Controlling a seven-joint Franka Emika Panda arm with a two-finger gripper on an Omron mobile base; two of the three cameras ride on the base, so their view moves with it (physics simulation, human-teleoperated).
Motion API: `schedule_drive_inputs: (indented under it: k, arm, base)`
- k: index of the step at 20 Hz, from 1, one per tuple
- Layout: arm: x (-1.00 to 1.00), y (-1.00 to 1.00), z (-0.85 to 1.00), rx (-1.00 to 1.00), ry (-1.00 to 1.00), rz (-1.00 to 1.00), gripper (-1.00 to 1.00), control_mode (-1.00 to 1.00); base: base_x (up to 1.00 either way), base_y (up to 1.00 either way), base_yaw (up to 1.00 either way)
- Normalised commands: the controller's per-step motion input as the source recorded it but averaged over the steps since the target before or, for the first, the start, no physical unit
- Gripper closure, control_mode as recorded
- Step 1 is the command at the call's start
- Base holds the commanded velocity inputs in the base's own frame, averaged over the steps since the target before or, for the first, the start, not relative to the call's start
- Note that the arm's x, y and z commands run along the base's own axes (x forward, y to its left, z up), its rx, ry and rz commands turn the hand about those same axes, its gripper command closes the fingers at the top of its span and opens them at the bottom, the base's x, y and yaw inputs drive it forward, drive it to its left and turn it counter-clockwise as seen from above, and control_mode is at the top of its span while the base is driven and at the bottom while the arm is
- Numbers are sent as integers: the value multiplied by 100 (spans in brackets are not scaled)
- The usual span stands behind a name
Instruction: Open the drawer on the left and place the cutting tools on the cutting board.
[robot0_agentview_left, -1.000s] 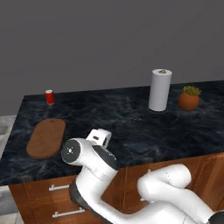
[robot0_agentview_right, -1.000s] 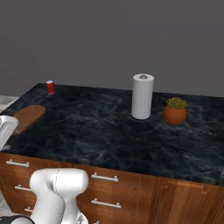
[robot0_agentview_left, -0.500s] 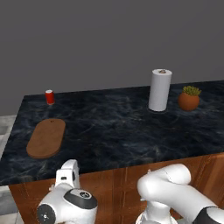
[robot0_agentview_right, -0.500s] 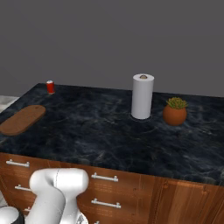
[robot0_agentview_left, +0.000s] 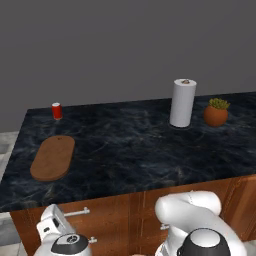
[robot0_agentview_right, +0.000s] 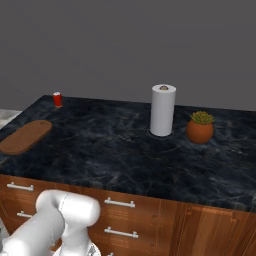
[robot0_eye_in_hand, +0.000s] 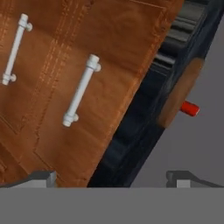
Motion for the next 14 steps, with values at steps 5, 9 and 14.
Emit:
schedule_drive_inputs:
  k: [5, 9, 14]
  arm:
    - [26, 20, -61, -4, -7, 12, -100, -100]
    - [20, 0, -57, 1, -17, 3, -100, -100]
    - [13, -13, -39, 15, -20, 0, -100, -100]
  base:
    - [0, 0, 0]
    - [0, 0, 0]
    - [0, 0, 0]
